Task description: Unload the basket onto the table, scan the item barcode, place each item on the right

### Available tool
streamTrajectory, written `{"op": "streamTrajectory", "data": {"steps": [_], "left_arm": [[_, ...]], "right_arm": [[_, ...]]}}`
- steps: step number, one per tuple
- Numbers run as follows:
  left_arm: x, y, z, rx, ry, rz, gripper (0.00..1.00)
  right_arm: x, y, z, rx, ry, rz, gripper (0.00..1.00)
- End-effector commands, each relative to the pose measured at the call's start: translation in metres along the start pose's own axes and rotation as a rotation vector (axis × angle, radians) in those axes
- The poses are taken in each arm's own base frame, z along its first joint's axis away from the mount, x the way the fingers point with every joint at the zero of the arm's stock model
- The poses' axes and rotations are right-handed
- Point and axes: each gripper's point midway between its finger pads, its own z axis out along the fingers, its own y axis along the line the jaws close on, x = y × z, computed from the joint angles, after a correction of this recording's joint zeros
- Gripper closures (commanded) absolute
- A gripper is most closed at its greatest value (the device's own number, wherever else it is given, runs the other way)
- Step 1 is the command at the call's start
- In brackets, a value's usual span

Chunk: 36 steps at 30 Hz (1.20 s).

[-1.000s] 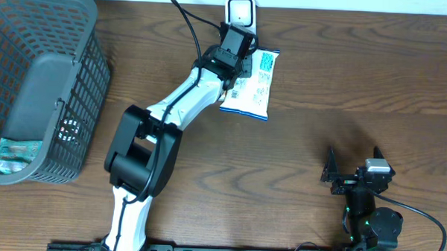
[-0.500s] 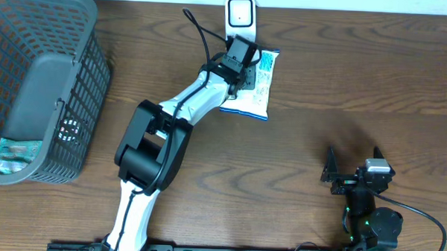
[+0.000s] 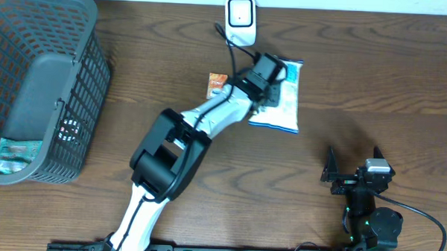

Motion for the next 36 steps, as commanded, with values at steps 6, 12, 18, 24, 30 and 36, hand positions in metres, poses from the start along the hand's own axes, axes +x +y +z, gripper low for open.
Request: {"op": "streamTrajectory", "data": {"steps": [6,12,18,24,30,36], "left_arm": [[0.005,-0.001,0.005,0.012,0.013,0.0,0.48],[-0.027,-0.005,-0.028,0.037,-0.062,-0.015,0.48],[-0.077,0.005,-0.098,0.047,-0.189,-0.032,0.48],[-0.118,0.035,-0.184,0.026,-0.312,-0.033,0.4],[-0.122,0.092,-0.268,-0.084,-0.346,0.038,0.36],[-0.116,0.184,-0.347,-0.29,-0.419,-0.136,0.36]], "right_arm": [[0.0,-0.002,0.0,0.009,0.0,-0.007,0.01],[0.0,-0.002,0.0,0.01,0.0,-0.007,0.01],[0.0,-0.002,0.0,0.01,0.0,-0.007,0.01],[0.0,-0.002,0.0,0.009,0.0,-0.007,0.01],[0.0,-0.002,0.0,0.01,0.0,-0.007,0.01],[0.0,-0.002,0.0,0.009,0.0,-0.007,0.01]]}}
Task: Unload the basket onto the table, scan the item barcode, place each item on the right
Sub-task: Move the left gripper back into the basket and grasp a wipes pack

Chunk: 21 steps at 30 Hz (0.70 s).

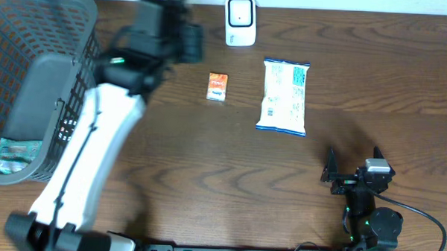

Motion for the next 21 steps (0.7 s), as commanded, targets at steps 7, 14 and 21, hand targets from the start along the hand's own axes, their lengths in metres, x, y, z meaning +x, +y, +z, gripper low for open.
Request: {"op": "streamTrajectory", "data": {"steps": [7,14,21], "left_arm": [[0.004,0.175,-0.083,-0.476,-0.071,-0.444,0.05],[0.038,0.256,-0.125,-0.751,-0.044,-0.617,0.04],[0.068,0.304,-0.159,-0.886,-0.054,-0.838,0.04]], "right_arm": [[0.0,-0.002,0.0,0.009,0.0,-0.007,0.01],[0.0,-0.002,0.0,0.009,0.0,-0.007,0.01],[0.0,-0.002,0.0,0.01,0.0,-0.007,0.01]]}}
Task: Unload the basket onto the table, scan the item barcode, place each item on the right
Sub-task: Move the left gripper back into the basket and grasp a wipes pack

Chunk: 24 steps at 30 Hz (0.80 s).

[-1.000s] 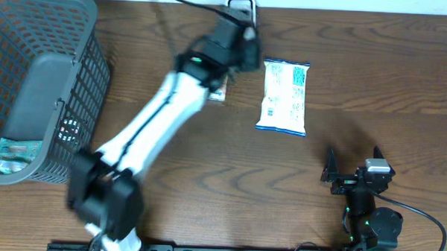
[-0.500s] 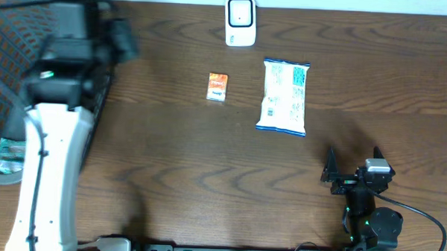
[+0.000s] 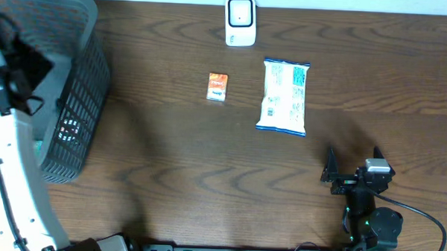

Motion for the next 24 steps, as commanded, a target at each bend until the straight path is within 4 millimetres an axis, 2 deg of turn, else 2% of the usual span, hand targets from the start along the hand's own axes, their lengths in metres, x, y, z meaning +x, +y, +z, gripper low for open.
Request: {"op": "streamTrajectory", "data": {"steps": [1,7,12,16,22,24], "left_arm": [[-0.004,0.035,0.007,-0.105,0.016,-0.142,0.03],[0.008,0.065,0.032,-0.213,0.105,-0.174,0.04],[0.029,0.086,0.065,-0.321,0.21,-0.261,0.02],[0.045,0.102,0.093,-0.404,0.274,-0.249,0.02],[0.065,0.113,0.126,-0.497,0.349,-0.251,0.02],[0.068,0.117,0.131,-0.52,0.356,-0.255,0.02]], "right_arm": [[0.0,-0.002,0.0,0.01,0.0,-0.007,0.01],[0.0,-0.002,0.0,0.009,0.0,-0.007,0.01],[0.0,-0.002,0.0,0.009,0.0,-0.007,0.01],[0.0,-0.002,0.0,0.01,0.0,-0.007,0.01],[0.0,-0.002,0.0,0.009,0.0,-0.007,0.01],[0.0,-0.002,0.0,0.009,0.0,-0.007,0.01]]}}
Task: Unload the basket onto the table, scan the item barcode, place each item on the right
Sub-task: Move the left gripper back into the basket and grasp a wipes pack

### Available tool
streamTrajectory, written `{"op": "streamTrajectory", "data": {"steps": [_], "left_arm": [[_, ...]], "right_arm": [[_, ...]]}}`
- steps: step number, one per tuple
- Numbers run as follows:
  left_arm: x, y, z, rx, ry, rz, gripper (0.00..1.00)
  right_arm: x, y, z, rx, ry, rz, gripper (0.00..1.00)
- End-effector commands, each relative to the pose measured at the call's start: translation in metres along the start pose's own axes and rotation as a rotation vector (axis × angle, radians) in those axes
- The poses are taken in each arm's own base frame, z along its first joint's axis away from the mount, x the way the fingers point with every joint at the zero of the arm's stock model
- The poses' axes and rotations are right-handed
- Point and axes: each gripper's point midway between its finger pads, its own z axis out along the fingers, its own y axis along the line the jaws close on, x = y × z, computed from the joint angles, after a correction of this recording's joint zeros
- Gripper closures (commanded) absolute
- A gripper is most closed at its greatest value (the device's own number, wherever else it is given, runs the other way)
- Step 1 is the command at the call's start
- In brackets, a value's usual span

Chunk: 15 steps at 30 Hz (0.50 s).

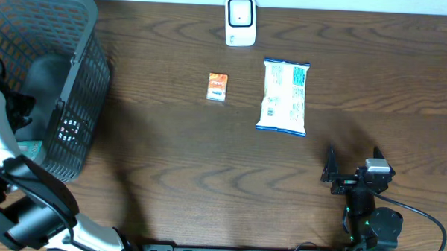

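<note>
A white barcode scanner [240, 20] stands at the table's far edge. In front of it lie a small orange packet [218, 86] and a white snack bag [284, 95], both flat on the wood with no gripper near them. My left arm reaches in from the lower left. Its gripper [17, 109] is a dark shape inside the grey basket [82, 76], and how its fingers stand does not show. My right gripper [353, 158] rests near the front right, open and holding nothing.
The mesh basket fills the far left corner, with a green packet [12, 152] at its bottom. A black cable [422, 214] runs from the right arm's base toward the right edge.
My left arm has shifted lower and further left, and its gripper now sits inside the basket. The bag, the orange packet and the right arm have not moved.
My left gripper was first at the white snack bag, just below the scanner. Then the bag lay free and straight on the table while the arm was over by the basket's far rim. After that the arm was above the basket's left side, and now it is down inside.
</note>
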Motion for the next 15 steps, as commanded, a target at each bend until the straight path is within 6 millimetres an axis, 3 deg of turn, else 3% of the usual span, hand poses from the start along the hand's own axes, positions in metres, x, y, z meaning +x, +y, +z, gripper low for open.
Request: {"op": "streamTrajectory", "data": {"steps": [1,15], "left_arm": [[-0.002,0.01,0.014,-0.079,-0.007,-0.047,0.02],[-0.007,0.04,0.047,-0.174,0.013,-0.155,0.02]], "right_arm": [[0.0,-0.002,0.0,0.009,0.0,-0.007,0.01],[0.0,-0.002,0.0,0.009,0.0,-0.007,0.01]]}}
